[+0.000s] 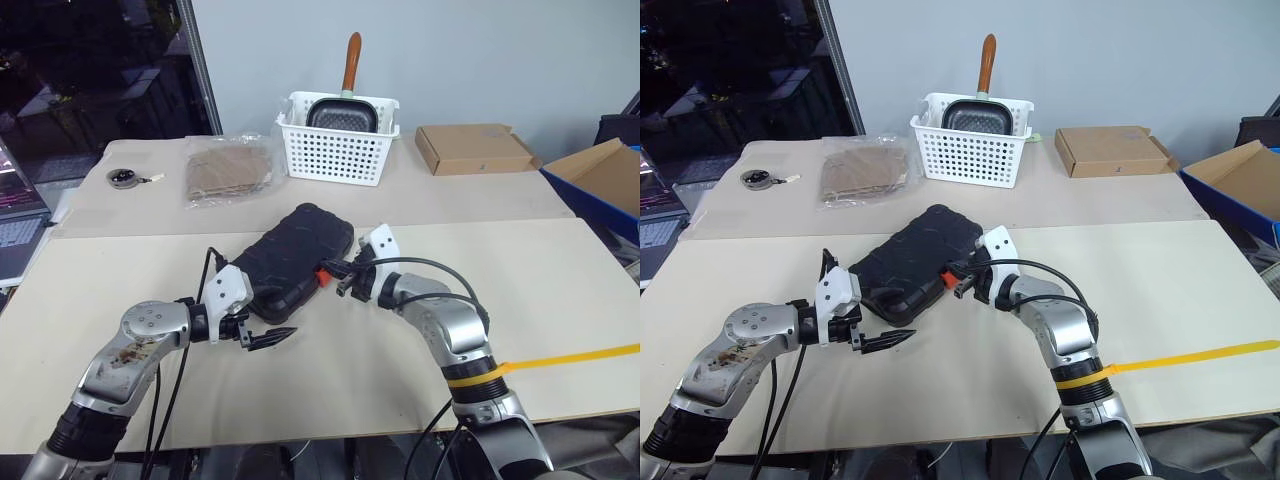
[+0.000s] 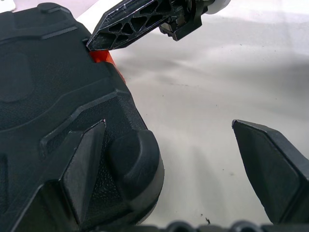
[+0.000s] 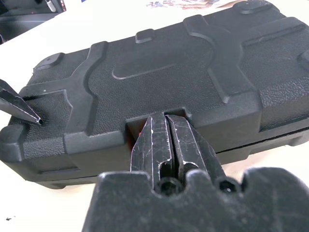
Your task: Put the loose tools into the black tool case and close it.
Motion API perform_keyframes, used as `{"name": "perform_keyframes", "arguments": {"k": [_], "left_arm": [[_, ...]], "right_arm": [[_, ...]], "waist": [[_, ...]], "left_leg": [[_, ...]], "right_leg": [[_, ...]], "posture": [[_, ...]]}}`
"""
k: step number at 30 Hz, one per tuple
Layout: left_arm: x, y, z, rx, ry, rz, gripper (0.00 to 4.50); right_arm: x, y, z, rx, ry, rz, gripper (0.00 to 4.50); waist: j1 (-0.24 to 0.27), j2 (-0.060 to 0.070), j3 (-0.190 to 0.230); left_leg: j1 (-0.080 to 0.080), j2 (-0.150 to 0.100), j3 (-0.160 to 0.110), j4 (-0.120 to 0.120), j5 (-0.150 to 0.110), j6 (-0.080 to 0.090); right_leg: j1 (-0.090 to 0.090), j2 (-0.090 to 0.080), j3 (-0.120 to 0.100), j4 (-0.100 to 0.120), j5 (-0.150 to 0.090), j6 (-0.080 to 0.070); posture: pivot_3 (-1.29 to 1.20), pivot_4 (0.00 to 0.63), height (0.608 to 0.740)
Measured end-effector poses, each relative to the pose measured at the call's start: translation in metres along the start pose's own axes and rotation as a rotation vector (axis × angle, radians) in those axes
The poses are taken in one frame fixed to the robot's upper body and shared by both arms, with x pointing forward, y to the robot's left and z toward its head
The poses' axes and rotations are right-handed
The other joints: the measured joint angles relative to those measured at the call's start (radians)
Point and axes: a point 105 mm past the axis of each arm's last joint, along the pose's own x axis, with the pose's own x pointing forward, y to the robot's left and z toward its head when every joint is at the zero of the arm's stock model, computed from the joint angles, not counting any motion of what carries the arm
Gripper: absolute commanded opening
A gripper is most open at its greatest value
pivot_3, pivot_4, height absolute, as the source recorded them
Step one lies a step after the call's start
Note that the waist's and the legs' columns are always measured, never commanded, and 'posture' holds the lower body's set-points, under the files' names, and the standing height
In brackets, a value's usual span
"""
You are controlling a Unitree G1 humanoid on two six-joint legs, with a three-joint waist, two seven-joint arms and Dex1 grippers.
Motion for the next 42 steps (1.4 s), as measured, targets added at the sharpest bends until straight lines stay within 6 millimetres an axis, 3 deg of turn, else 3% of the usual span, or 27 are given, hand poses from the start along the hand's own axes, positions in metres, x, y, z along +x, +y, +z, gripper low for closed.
{"name": "perform_keyframes", "arguments": {"k": [26, 29, 33, 37, 42], "left_arm": [[0.002, 0.001, 0.000, -0.003, -0.004, 0.001, 4.50], [0.003, 0.001, 0.003, -0.007, -0.030, 0.008, 4.50], [0.001, -0.001, 0.011, -0.053, -0.122, 0.054, 4.50], [-0.015, -0.006, 0.017, -0.109, -0.192, 0.085, 4.50], [-0.049, -0.022, 0.024, -0.175, -0.214, 0.112, 4.50]], "right_arm": [[0.000, 0.002, -0.003, -0.038, 0.049, 0.002, 0.06], [-0.008, 0.006, -0.002, -0.026, 0.003, 0.012, 0.06], [-0.033, 0.011, 0.006, -0.041, -0.076, 0.033, 0.06], [-0.075, -0.001, 0.023, -0.175, -0.127, -0.002, 1.01], [-0.128, -0.005, 0.002, -0.272, -0.011, 0.041, 2.82]], "waist": [[0.001, -0.001, -0.009], [0.003, -0.001, -0.009], [0.006, 0.000, -0.007], [0.010, -0.001, -0.007], [0.010, -0.001, -0.005]], "left_leg": [[0.000, 0.000, 0.000, -0.001, 0.000, 0.000], [-0.002, 0.000, 0.000, -0.001, 0.000, 0.000], [-0.012, 0.000, -0.001, -0.001, 0.000, 0.000], [-0.021, 0.000, -0.001, -0.001, -0.002, 0.000], [-0.021, 0.000, -0.001, 0.000, -0.006, 0.001]], "right_leg": [[0.000, -0.002, 0.000, -0.001, 0.000, 0.000], [-0.002, -0.002, 0.000, -0.001, 0.000, 0.000], [-0.010, -0.002, 0.000, -0.002, 0.001, 0.001], [-0.018, -0.001, -0.002, -0.003, 0.001, 0.003], [-0.017, -0.001, -0.001, -0.005, -0.002, 0.004]], "posture": [[0.00, 0.150, 0.740], [0.00, 0.150, 0.740], [0.00, 0.150, 0.740], [0.00, 0.150, 0.740], [0.00, 0.150, 0.740]]}}
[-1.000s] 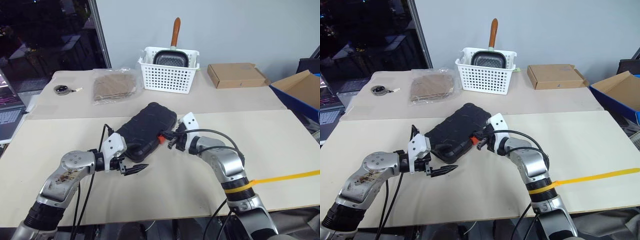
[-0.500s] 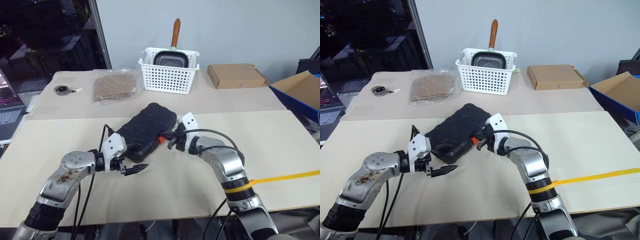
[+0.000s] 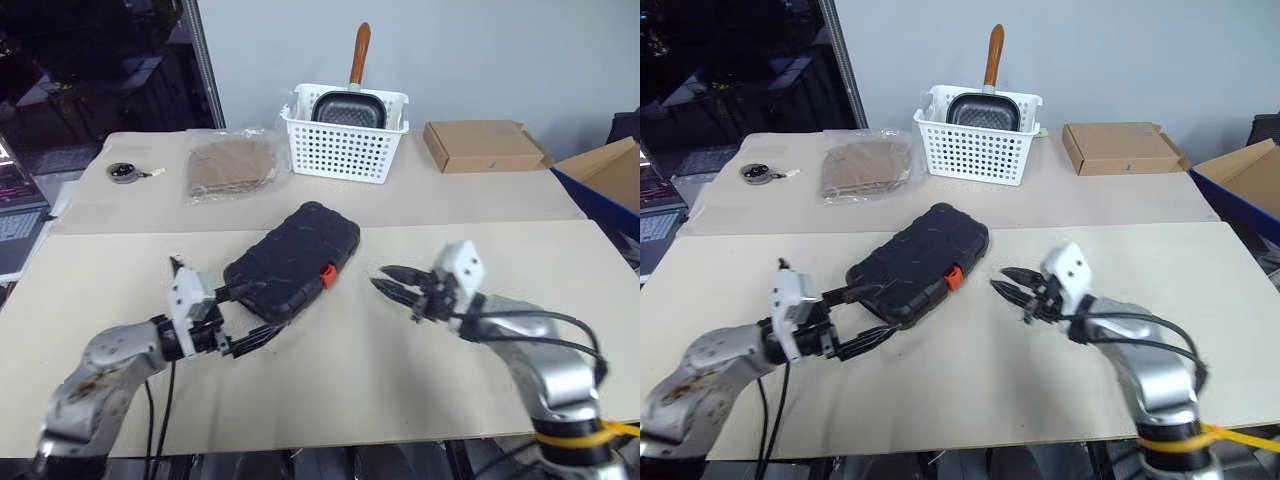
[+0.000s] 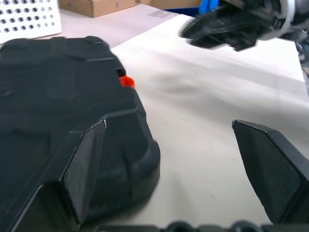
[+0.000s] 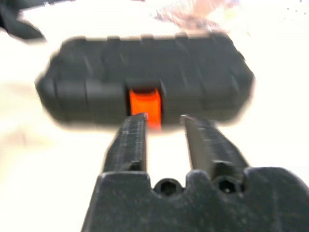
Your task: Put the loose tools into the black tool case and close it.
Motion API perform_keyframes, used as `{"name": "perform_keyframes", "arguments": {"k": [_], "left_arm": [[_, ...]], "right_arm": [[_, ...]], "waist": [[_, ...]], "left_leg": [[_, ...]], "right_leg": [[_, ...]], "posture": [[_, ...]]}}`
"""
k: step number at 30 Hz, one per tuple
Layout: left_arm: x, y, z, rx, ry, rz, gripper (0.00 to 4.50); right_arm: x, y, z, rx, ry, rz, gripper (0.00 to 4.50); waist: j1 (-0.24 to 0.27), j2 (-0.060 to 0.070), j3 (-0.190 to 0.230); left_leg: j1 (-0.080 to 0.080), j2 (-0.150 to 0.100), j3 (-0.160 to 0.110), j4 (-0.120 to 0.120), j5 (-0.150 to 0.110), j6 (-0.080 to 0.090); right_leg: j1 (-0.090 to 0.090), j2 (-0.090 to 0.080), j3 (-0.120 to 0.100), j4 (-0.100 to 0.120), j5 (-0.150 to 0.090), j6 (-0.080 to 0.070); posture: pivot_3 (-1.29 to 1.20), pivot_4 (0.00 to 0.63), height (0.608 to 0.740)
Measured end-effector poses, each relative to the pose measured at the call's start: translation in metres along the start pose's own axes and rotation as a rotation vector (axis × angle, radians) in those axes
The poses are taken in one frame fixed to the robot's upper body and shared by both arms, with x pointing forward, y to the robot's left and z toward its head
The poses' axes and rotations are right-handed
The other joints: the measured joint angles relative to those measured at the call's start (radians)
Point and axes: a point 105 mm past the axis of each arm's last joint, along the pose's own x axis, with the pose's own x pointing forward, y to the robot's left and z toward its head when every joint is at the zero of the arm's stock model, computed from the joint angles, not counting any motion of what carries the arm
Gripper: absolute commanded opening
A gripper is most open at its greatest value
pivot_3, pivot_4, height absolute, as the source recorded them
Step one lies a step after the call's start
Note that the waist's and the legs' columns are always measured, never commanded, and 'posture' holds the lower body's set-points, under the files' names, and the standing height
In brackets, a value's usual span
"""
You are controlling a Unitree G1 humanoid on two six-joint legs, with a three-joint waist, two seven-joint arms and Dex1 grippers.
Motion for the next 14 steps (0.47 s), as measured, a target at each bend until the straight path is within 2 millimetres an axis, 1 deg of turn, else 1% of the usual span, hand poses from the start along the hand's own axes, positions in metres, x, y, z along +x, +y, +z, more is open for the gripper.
{"name": "perform_keyframes", "arguments": {"k": [3, 4, 5, 6, 9, 11, 14], "left_arm": [[-0.015, -0.006, -0.004, -0.037, 0.022, 0.031, 4.50], [-0.023, -0.008, -0.007, -0.049, 0.041, 0.049, 4.50], [-0.030, -0.010, -0.009, -0.051, 0.060, 0.067, 4.50], [-0.040, -0.011, -0.015, -0.067, 0.091, 0.099, 4.50], [-0.055, -0.011, -0.023, -0.089, 0.133, 0.158, 4.50], [-0.067, -0.014, -0.030, -0.117, 0.166, 0.183, 4.50], [-0.075, -0.013, -0.031, -0.119, 0.172, 0.196, 4.50]], "right_arm": [[-0.025, 0.004, -0.007, -0.026, 0.040, 0.035, 3.72], [-0.035, 0.004, -0.009, -0.038, 0.055, 0.040, 4.11], [-0.044, 0.005, -0.011, -0.042, 0.070, 0.045, 4.42], [-0.057, 0.003, -0.014, -0.042, 0.094, 0.039, 4.48], [-0.075, 0.004, -0.014, -0.072, 0.111, 0.045, 4.48], [-0.086, 0.005, -0.018, -0.088, 0.123, 0.032, 4.48], [-0.096, 0.003, -0.025, -0.093, 0.139, 0.019, 4.48]], "waist": [[0.003, -0.001, 0.001], [0.005, -0.001, 0.002], [0.006, -0.002, 0.002], [0.007, -0.002, 0.003], [0.018, -0.004, 0.005], [0.023, -0.004, 0.006], [0.025, -0.003, 0.007]], "left_leg": [[0.001, 0.000, 0.000, 0.001, -0.001, 0.000], [0.002, 0.000, 0.000, 0.001, -0.001, 0.000], [0.003, 0.000, 0.001, 0.001, -0.001, 0.000], [0.005, 0.000, 0.001, 0.001, -0.001, 0.000], [0.011, 0.000, 0.001, 0.001, 0.000, 0.000], [0.016, 0.001, 0.001, 0.001, 0.000, -0.001], [0.017, 0.001, 0.001, 0.001, 0.000, -0.001]], "right_leg": [[0.002, 0.000, 0.000, 0.000, -0.001, 0.001], [0.002, 0.000, 0.000, 0.000, -0.001, 0.001], [0.003, 0.000, 0.000, 0.000, -0.001, 0.001], [0.005, 0.000, 0.001, 0.000, -0.001, 0.001], [0.008, 0.001, 0.001, -0.001, -0.006, 0.006], [0.013, 0.000, 0.000, -0.001, -0.011, -0.001], [0.014, -0.001, 0.000, 0.000, -0.011, -0.002]], "posture": [[0.00, 0.150, 0.740], [0.00, 0.150, 0.740], [0.00, 0.150, 0.740], [0.00, 0.150, 0.740], [0.00, 0.150, 0.740], [0.00, 0.150, 0.740], [0.00, 0.150, 0.740]]}}
